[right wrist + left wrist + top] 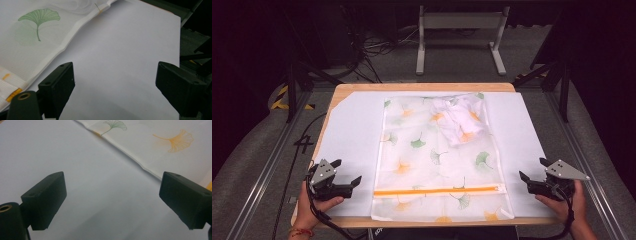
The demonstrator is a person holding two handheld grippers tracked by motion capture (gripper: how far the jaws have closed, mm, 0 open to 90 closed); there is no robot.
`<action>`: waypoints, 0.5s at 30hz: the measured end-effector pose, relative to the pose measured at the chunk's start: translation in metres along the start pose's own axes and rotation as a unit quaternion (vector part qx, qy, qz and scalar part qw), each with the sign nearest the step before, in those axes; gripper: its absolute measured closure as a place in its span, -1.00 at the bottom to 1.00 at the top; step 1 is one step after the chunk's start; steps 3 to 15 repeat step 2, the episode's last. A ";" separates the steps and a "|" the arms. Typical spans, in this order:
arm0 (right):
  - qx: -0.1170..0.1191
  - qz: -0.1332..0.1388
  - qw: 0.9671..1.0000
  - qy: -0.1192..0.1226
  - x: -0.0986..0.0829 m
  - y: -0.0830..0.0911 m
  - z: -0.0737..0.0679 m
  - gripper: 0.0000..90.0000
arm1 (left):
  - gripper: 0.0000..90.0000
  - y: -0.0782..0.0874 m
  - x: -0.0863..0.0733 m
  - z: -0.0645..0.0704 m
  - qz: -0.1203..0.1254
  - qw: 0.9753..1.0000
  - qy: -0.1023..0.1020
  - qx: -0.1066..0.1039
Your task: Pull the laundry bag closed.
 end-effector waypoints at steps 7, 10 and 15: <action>0.000 0.000 1.000 -0.001 0.000 0.000 0.001 -0.63 | -0.82 -0.001 0.000 0.000 0.002 1.000 0.002 -0.001; 0.000 0.000 1.000 -0.001 0.000 0.000 0.001 -0.63 | -0.82 -0.001 0.000 0.000 0.002 1.000 0.002 -0.001; 0.000 0.000 1.000 -0.001 0.000 0.000 0.001 -0.63 | -0.82 -0.001 0.000 0.000 0.002 1.000 0.002 -0.001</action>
Point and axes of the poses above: each handheld gripper's, and its own axes: y roughly backward along the jaws, x roughly out of its top, z roughly to its right, the point moved 3 cm from there along -y, roughly forward along the jaws, and after that the axes turned 5 degrees about y, right-handed, at the moved point
